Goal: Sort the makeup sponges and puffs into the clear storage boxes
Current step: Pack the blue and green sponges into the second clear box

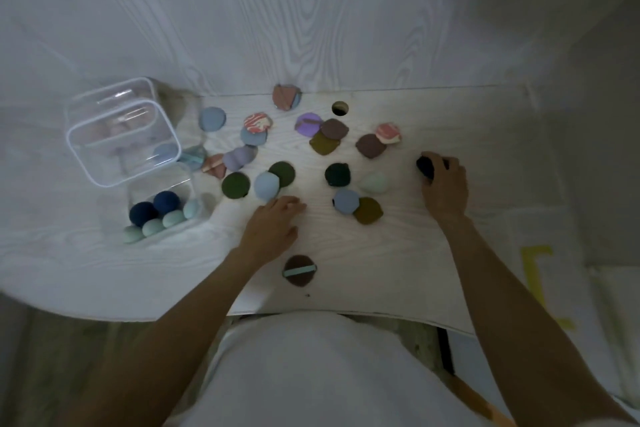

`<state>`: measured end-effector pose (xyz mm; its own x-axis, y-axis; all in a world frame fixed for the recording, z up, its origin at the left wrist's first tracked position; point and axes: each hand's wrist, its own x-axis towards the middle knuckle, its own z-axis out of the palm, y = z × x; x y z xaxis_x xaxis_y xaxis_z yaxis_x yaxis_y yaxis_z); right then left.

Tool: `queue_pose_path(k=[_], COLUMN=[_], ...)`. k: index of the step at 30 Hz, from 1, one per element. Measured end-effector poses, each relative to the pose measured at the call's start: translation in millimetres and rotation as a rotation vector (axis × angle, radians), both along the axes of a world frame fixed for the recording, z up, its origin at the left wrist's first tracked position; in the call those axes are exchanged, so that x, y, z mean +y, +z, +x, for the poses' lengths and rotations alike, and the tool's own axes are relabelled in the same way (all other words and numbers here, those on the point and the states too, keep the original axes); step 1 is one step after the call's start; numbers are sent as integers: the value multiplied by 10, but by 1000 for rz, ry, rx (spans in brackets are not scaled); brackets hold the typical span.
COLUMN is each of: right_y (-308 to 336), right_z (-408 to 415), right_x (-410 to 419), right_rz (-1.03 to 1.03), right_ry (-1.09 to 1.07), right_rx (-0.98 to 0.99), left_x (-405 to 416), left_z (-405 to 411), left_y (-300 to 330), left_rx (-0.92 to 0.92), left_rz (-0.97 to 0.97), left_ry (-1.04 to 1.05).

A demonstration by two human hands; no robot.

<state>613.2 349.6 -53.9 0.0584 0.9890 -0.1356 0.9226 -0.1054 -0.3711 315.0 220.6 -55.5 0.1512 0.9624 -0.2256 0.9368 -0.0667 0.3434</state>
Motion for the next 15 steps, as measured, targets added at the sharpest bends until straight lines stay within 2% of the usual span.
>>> queue_pose_path(k=[2,4,6,10,12,15], right_y=[88,264,439,540,600,718], right_z=[-62,-264,-550,-1166,-1504,-2009], right_x=[-67,-192,-348,-624,-719,-821], right_rz=[118,152,80,-31,-131,-277], right_ry=[50,121,141,297,331,365], right_rx=[162,372,554,741,850,983], left_x=[-23,-85,-192,-430,-521,-591], left_z=[-20,-70,-161,-557,-895,-1474], left_y=[59,158,288,518,604,619], left_rx=[-61,-107,-128,-149,-108,-21], left_rz=[40,146,263,433,431,239], left_ry=[33,100,176,358,419,467])
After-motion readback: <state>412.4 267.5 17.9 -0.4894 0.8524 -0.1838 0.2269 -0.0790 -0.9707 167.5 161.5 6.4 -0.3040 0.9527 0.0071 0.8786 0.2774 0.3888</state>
